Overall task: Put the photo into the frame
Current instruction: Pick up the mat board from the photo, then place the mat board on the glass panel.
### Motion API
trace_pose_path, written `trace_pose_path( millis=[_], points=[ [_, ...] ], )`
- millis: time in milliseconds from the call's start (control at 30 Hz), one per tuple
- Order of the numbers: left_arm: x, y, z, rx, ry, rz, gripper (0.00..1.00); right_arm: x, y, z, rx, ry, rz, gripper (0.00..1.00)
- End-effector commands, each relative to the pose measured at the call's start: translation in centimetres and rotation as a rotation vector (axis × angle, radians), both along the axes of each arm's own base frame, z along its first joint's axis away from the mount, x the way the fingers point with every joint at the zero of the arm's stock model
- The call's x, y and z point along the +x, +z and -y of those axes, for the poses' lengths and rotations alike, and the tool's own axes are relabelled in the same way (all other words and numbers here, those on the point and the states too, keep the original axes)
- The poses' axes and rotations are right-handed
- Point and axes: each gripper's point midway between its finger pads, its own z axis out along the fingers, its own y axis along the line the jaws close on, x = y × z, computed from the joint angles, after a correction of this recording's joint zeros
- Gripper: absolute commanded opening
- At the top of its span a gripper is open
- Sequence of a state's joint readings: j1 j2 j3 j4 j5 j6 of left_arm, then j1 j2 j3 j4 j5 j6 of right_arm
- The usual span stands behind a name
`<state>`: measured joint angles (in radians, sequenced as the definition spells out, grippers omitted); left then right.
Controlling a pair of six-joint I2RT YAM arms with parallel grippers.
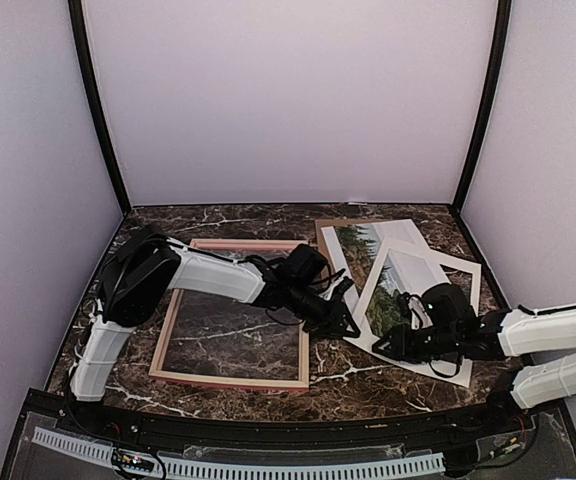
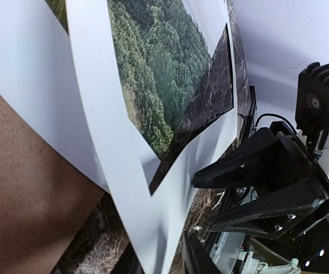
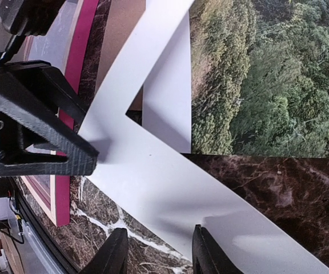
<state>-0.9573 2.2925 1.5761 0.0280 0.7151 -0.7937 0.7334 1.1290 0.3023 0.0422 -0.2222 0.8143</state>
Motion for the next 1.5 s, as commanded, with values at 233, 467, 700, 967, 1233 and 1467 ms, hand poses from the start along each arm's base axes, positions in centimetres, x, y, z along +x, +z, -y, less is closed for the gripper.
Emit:
trace_pose_path(
  millis=[233, 467, 700, 967, 1233, 1467],
  points=[
    [1.1, 3.6, 1.1, -0.058, -0.06, 0.126, 0.0, 1.2, 3.7, 1.8, -0.09, -0.068, 0.083, 0.57],
    [1.5, 9.1, 0.2, -0.078, -0.117, 0.334, 0.0, 3.2, 11.4, 4.9, -0.147, -0.18, 0.222, 0.68],
    [0.4, 14.1, -2.2, -0.124, -0.129, 0.417, 0.0, 4.5, 18.4, 7.3, -0.165, -0.256, 0.345, 0.7],
    [-0.9, 17.1, -9.1, -0.086, -0.064, 0.374, 0.0, 6.3, 20.5, 7.8, -0.221, -0.271, 0.382, 0.71],
    [-3.1, 16.9, -16.2, -0.052, -0.023, 0.296, 0.0, 7.8, 19.1, 6.5, -0.224, -0.243, 0.356, 0.72],
    [-4.7, 20.4, -16.1, -0.195, -0.08, 0.327, 0.0, 8.4, 17.6, 6.2, -0.234, -0.237, 0.337, 0.72]
  ],
)
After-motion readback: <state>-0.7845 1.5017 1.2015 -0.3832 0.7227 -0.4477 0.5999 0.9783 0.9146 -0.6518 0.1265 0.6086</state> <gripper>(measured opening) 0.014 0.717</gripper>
